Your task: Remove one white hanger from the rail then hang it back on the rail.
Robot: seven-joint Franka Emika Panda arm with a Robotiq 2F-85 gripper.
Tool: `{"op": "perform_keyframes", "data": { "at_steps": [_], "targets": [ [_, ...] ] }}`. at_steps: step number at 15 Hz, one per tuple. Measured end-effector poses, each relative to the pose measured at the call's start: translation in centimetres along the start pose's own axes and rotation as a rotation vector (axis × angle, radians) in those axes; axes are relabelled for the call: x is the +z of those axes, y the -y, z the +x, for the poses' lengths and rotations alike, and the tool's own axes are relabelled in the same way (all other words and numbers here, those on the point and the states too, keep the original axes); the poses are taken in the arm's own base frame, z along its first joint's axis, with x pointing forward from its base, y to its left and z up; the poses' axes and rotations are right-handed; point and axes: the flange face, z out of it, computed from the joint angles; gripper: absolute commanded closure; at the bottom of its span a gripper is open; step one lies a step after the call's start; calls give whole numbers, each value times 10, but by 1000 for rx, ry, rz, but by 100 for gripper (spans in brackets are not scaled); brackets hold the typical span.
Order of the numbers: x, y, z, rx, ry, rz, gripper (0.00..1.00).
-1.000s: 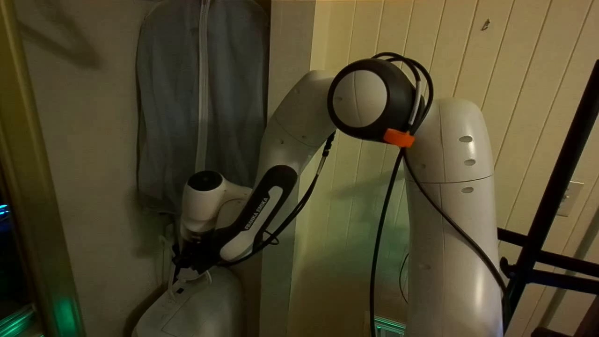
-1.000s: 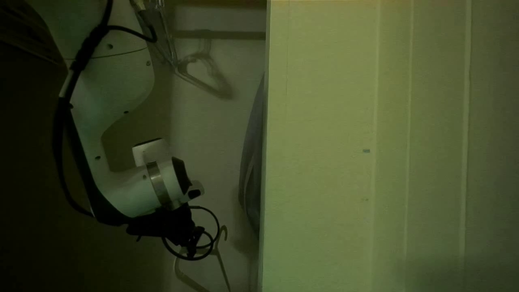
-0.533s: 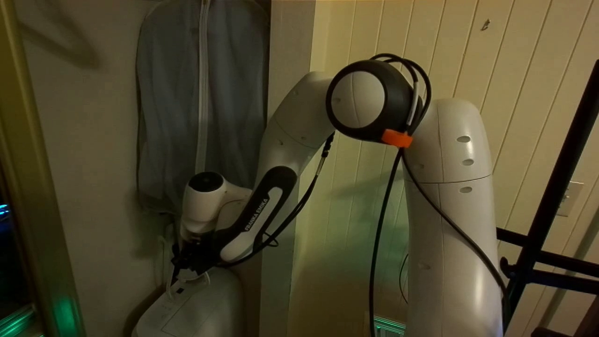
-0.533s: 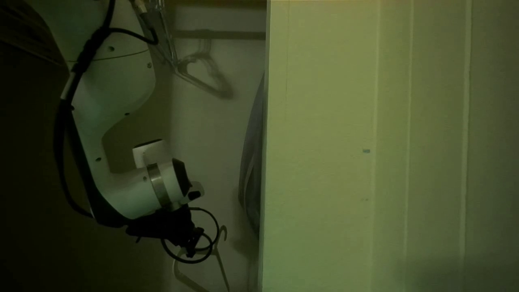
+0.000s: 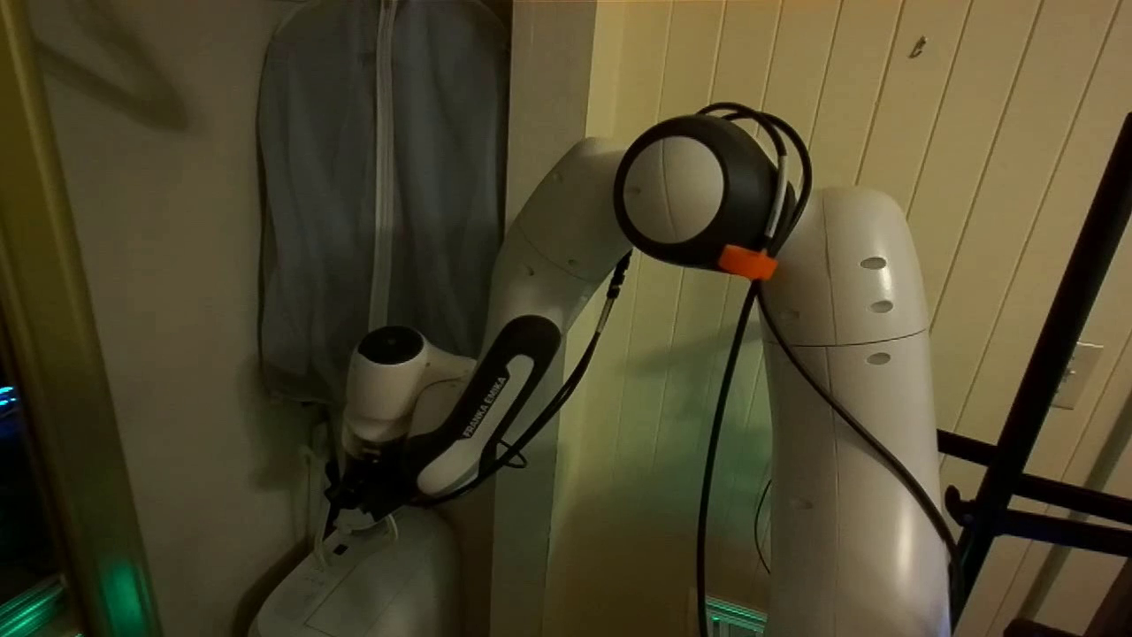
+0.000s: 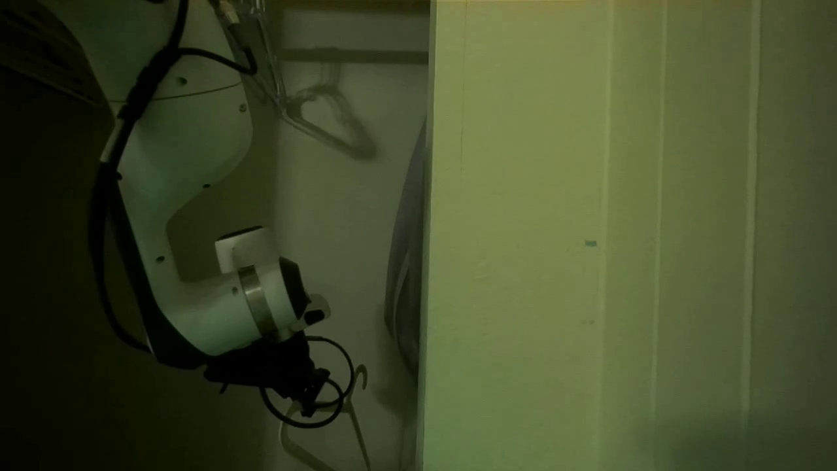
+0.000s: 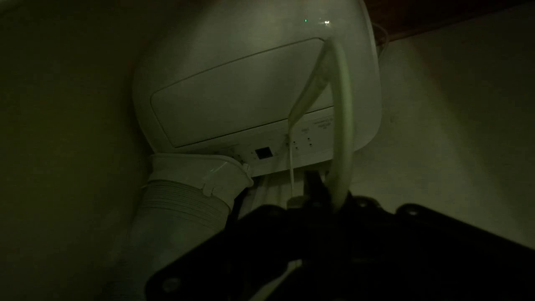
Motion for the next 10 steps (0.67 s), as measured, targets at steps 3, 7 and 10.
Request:
{"op": "perform_keyframes", "data": {
  "at_steps": [3,7,10],
  "targets": [
    [1,1,-1,-1,2,1,99],
    [6,2,-11,-15,32,-10,99],
    [14,2,-25,-24,70,-22,99]
  ]
}}
